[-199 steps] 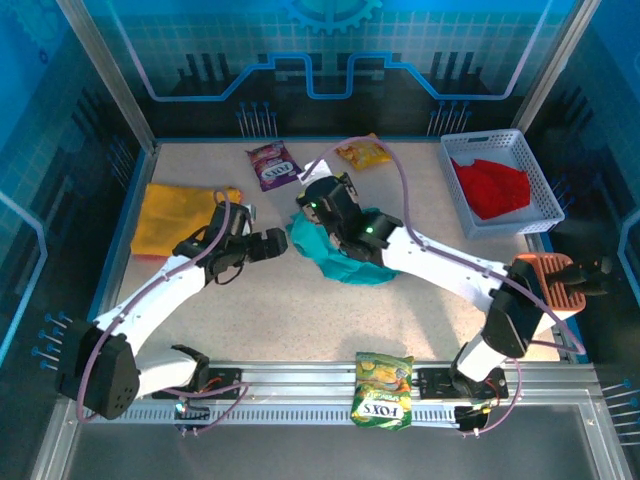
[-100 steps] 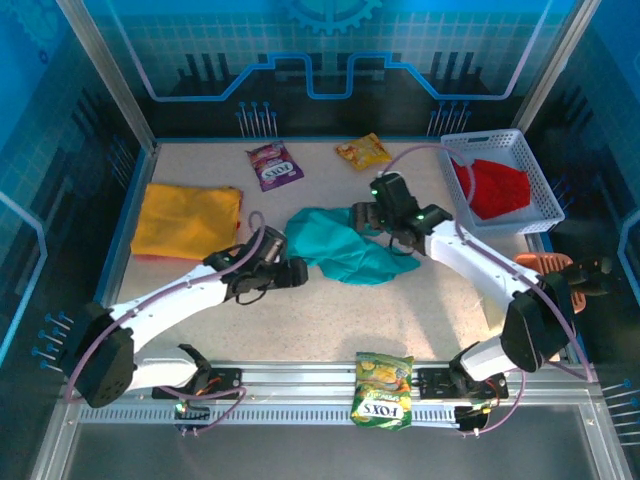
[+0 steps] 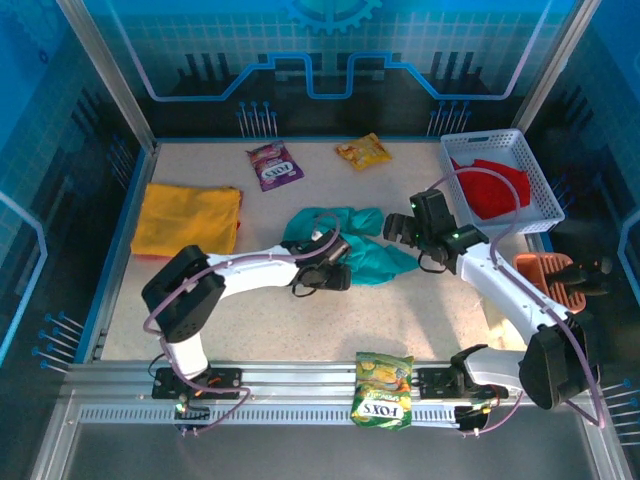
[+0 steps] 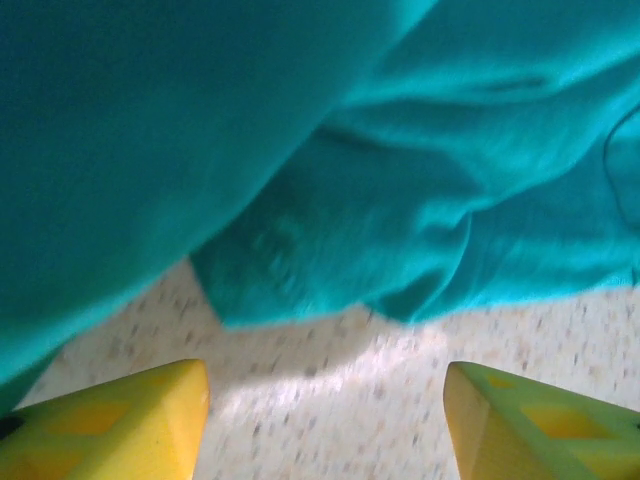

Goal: Fold and stack the t-shirts

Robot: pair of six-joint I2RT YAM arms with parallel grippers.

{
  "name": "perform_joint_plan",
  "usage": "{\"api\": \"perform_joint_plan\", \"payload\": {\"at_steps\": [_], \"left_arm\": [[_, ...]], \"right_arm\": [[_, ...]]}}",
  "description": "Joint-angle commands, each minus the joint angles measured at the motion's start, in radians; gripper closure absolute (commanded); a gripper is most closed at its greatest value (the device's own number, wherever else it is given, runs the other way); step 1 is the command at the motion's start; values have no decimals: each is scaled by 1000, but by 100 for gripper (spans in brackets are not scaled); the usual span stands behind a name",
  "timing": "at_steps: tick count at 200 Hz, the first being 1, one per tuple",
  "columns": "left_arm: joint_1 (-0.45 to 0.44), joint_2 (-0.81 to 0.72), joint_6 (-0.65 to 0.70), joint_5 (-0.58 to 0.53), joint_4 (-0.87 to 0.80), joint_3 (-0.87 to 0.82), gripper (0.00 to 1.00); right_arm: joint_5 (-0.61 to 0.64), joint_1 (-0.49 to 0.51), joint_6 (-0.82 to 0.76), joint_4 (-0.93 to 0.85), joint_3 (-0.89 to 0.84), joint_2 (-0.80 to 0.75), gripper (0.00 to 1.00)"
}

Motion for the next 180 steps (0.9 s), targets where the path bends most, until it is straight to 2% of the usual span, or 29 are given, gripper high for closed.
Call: {"api": "perform_joint_plan", "payload": {"at_steps": [1,50,59,72,98,118,134,155,180], "left_arm": [[-4,64,70,-76,-50,86,37],[-4,172,101,-110,-67,137,47],[-1,175,101,-113,-67,130,54],[-1,164,103,-127,-74,117,72],[1,95,118,-170,-116,76,100],[0,-5,154,-170,-168,29,100],[1,-108,174,-166,-201,-31,100],[5,-248,195,-169,-251,-104,100],[29,-376,190,-158,-309,-176,100]], "right_arm": [[-21,-23,20,-22,-20,-27,0],[5,-54,2,-28,-65,-29,0],[0,-58,0,-39,-59,-11,0],[-9,-60,-4,-42,-53,13,0],[-35,-60,-14,-11,-53,62,0],[-88,-58,-39,40,-21,118,0],[-225,-48,-117,145,-8,176,2],[-222,-14,-159,159,61,286,1],[-283,2,-180,200,138,421,2]]}}
